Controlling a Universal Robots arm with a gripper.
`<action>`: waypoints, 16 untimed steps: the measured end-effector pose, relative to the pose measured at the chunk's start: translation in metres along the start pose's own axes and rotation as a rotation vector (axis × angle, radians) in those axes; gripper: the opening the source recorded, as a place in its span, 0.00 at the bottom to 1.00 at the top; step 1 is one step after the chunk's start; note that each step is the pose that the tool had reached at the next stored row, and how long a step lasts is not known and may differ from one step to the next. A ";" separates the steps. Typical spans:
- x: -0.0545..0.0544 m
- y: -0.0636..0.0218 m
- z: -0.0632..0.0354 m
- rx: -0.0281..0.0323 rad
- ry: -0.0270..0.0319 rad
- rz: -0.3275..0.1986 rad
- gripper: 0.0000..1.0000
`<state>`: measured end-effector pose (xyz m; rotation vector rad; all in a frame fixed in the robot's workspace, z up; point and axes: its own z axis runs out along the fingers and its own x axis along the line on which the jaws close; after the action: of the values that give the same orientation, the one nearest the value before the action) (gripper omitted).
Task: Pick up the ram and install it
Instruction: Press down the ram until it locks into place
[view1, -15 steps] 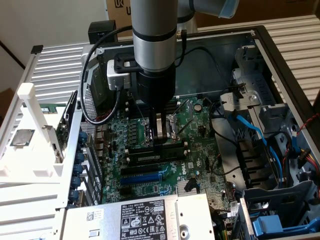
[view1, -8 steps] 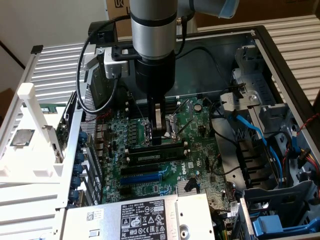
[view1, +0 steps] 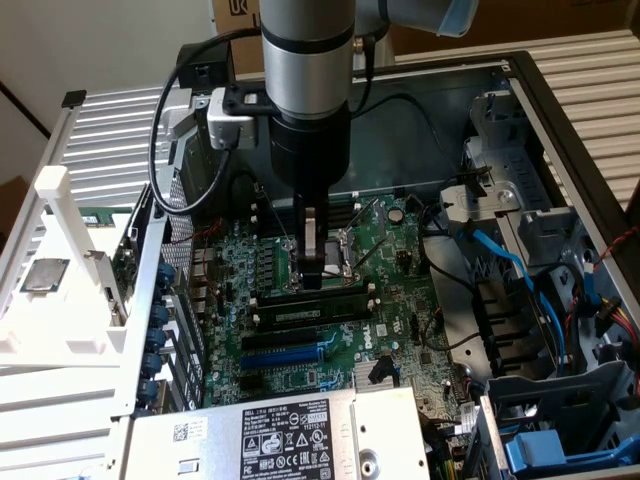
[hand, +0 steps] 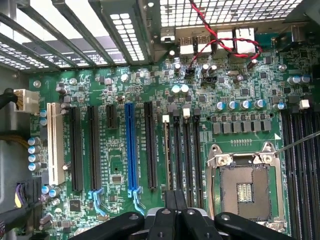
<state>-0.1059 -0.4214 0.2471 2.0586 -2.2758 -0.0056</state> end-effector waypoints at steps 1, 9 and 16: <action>0.000 0.0000 0.0000 -0.0008 -0.0007 0.015 0.10; 0.000 0.0000 0.0000 -0.0073 -0.0073 0.143 0.10; 0.000 0.0000 0.0001 -0.0099 -0.0053 0.321 0.10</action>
<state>-0.1059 -0.4214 0.2470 1.6662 -2.5741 -0.0043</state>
